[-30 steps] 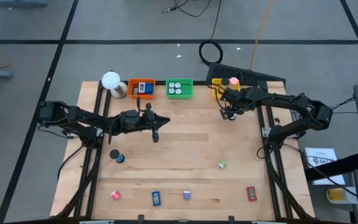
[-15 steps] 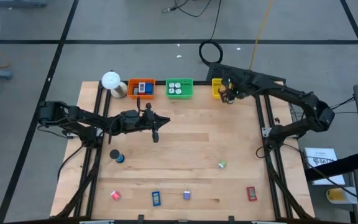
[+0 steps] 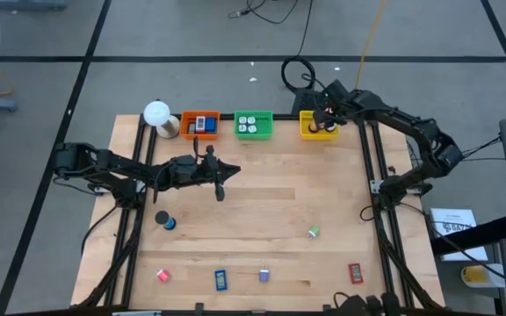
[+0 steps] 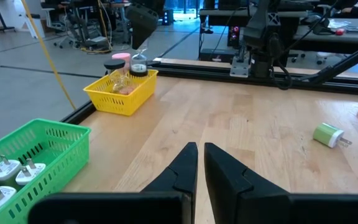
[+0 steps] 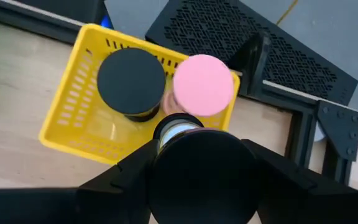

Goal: Pick & Place Office items
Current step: Put the white hourglass into the yellow basket

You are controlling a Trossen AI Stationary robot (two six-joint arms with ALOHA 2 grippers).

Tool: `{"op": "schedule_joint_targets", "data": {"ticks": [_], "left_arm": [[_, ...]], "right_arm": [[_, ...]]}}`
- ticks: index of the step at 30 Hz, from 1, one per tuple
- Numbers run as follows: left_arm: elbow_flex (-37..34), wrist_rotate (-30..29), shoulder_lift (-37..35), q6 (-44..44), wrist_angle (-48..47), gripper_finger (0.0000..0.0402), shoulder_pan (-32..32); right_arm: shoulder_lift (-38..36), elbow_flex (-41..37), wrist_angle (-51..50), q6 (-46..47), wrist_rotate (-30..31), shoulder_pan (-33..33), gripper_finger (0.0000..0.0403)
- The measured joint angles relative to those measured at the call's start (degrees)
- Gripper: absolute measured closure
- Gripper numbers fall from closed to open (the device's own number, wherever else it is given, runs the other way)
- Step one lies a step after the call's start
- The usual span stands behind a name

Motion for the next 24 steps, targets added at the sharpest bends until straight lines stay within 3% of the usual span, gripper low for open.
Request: {"op": "schedule_joint_targets", "data": {"ticks": [24], "left_arm": [[0.0, 0.0, 0.0, 0.0, 0.0, 0.0369, 0.0]], "right_arm": [[3.6, -2.7, 3.3, -0.5, -1.6, 0.0, 0.0198]]}}
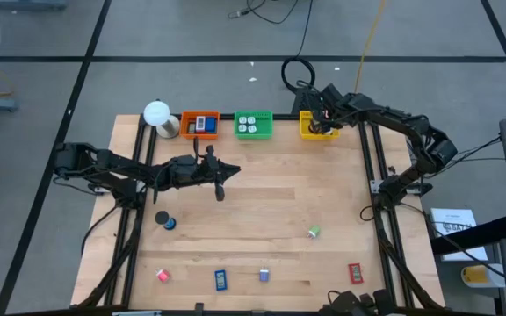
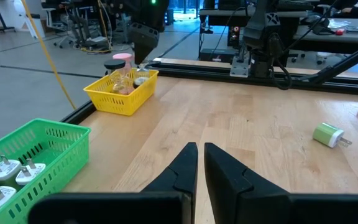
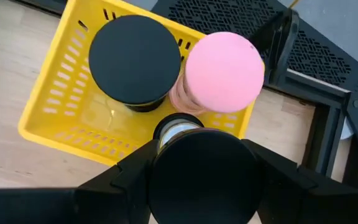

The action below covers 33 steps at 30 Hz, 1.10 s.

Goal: Pick & Place Office items
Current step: Put the white hourglass into the yellow basket

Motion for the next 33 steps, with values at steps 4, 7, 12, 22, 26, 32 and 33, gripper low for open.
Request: {"op": "schedule_joint_targets", "data": {"ticks": [4, 7, 12, 22, 26, 32, 33], "left_arm": [[0.0, 0.0, 0.0, 0.0, 0.0, 0.0369, 0.0], [0.0, 0.0, 0.0, 0.0, 0.0, 0.0369, 0.0], [0.0, 0.0, 0.0, 0.0, 0.0, 0.0369, 0.0], [0.0, 0.0, 0.0, 0.0, 0.0, 0.0369, 0.0], [0.0, 0.0, 0.0, 0.0, 0.0, 0.0369, 0.0], [0.0, 0.0, 0.0, 0.0, 0.0, 0.0369, 0.0], [0.0, 0.0, 0.0, 0.0, 0.0, 0.0369, 0.0]], "right_arm": [[0.0, -1.5, 2.1, 0.0, -1.5, 0.0, 0.0197], [0.0, -2.5, 4.2, 0.0, -2.9, 0.0, 0.0197], [0.0, -3.5, 5.5, -0.2, -2.9, 0.0, 0.0196], [0.0, -3.5, 5.5, -1.1, -2.9, 0.0, 0.0133], [-1.7, -3.5, 5.4, -2.9, -2.5, 0.0, 0.012], [-9.3, -3.3, 5.4, -6.2, 0.7, 0.0, 0.014], [-10.8, -3.3, 5.2, -7.0, 1.2, 0.1, 0.0147]]}}
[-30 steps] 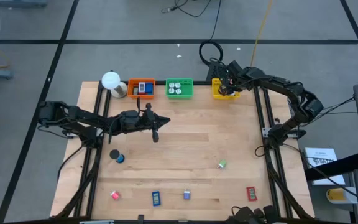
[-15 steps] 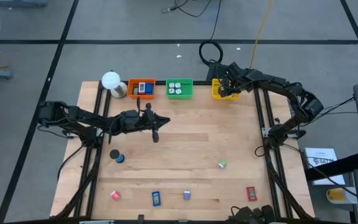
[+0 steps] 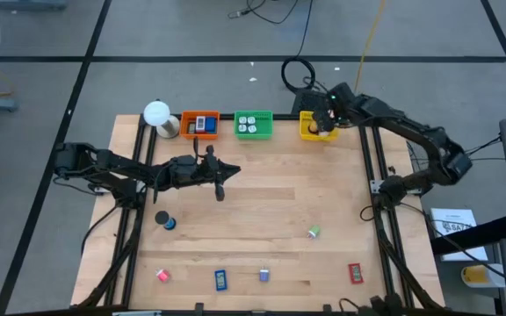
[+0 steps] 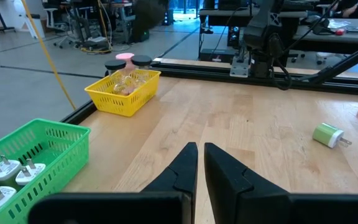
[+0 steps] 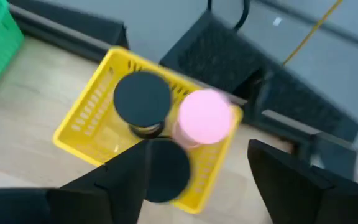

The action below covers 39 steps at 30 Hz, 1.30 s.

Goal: Pick & Place Office items
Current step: Put the white hourglass into the yellow basket, then put the blue charger adapter into the green basket

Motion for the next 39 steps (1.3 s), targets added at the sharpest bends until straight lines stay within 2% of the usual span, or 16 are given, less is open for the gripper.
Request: {"op": "schedule_joint_targets", "data": {"ticks": [4, 9, 15, 21, 24, 26, 28, 31, 36, 39], "left_arm": [[0.0, 0.0, 0.0, 0.0, 0.0, 0.0369, 0.0], [0.0, 0.0, 0.0, 0.0, 0.0, 0.0369, 0.0], [0.0, 0.0, 0.0, -4.2, 0.0, 0.0369, 0.0], [0.0, 0.1, 0.0, -6.4, 0.0, 0.0369, 0.0], [0.0, 0.1, 0.0, -7.4, -0.1, 0.0369, 0.0], [0.6, 0.1, 0.0, -11.5, -0.4, 0.0369, 0.1], [0.7, 0.0, 0.0, -15.7, -0.3, 0.0369, 0.2], [1.2, -0.3, 0.0, -16.9, -0.4, 0.0369, -0.4], [2.5, -6.7, 0.0, -17.0, -0.9, 0.0369, -3.0], [4.1, -8.9, 0.0, -19.9, -5.2, 0.0372, -4.6]], "right_arm": [[-5.9, -2.2, 2.5, -2.5, 0.6, 2.2, 0.0187], [-12.7, -11.8, 13.0, -5.1, 0.4, 7.6, 0.0255], [-18.4, -27.5, 34.5, -6.6, -7.2, 15.3, 0.0335], [-18.8, -38.6, 59.0, -6.8, -12.5, 20.1, 0.0394], [-18.8, -42.0, 66.1, -8.0, -13.2, 21.4, 0.0398], [-18.8, -43.7, 69.3, -9.0, -13.1, 21.8, 0.0395], [-18.8, -44.8, 71.2, -9.4, -13.1, 22.2, 0.0396], [-18.8, -46.2, 73.6, -11.9, -13.1, 22.1, 0.0401], [-18.8, -46.5, 78.4, -14.9, -13.2, 22.1, 0.0399], [-18.8, -46.5, 78.6, -14.9, -16.6, 22.1, 0.0402]]}}
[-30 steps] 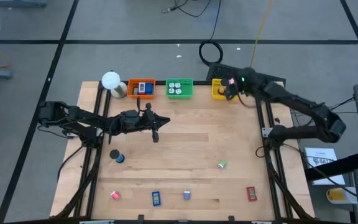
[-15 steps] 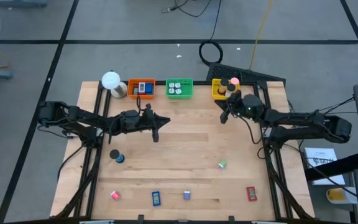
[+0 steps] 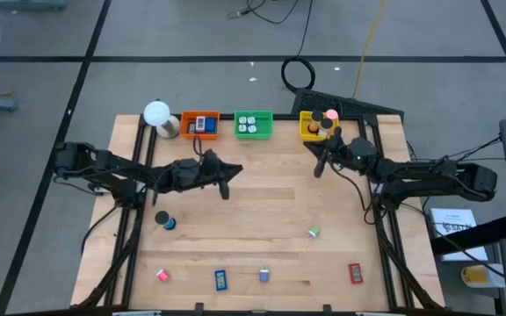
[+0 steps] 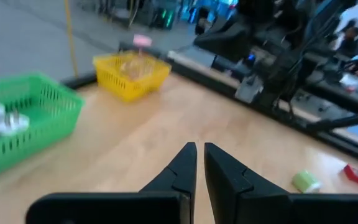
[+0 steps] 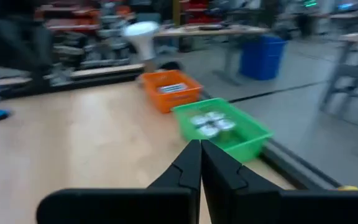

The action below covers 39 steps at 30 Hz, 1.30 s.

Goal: Pick & Place Office items
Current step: Put the blue charger adapter into the green basket

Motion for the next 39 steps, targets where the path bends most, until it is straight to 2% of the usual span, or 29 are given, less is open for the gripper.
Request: {"op": "schedule_joint_targets", "data": {"ticks": [5, 7, 11, 18, 24, 27, 31, 34, 39], "left_arm": [[5.2, -6.8, 0.0, -5.2, -15.3, 0.0397, -4.8], [7.8, -11.2, 0.0, -7.1, -21.5, 0.0395, -7.3], [11.3, -16.4, 0.0, -9.1, -26.5, 0.0399, -11.5], [11.9, -14.9, 0.0, -19.3, -21.9, 0.0373, -14.7], [17.1, -23.5, 0.0, -17.7, -29.8, 0.0397, -20.9], [22.5, -26.1, 0.6, -18.6, -36.9, 0.0398, -23.9], [31.5, -27.5, 4.6, -23.8, -51.6, 0.0399, -27.2], [38.5, -27.4, 8.6, -29.7, -62.7, 0.04, -28.4], [47.4, -24.2, 15.2, -40.9, -78.7, 0.04, -29.7]], "right_arm": [[0.0, -1.6, 0.8, -3.0, -12.5, 0.0, 0.0402], [0.0, -3.3, 3.1, -2.5, -15.1, 0.1, 0.0402], [0.0, -7.6, 9.4, -1.4, -13.9, 1.4, 0.0402], [0.0, -13.4, 21.9, -2.9, -14.3, 5.4, 0.0402], [0.0, -12.8, 23.0, -4.1, -14.3, 7.4, 0.0403], [0.0, -12.7, 22.9, -4.9, -14.3, 7.7, 0.0403], [0.0, -12.7, 23.0, -5.4, -14.2, 7.7, 0.0403], [0.0, -12.7, 23.4, -7.3, -13.9, 7.6, 0.0403], [0.0, -12.6, 23.4, -7.7, -9.8, 7.6, 0.0403]]}}
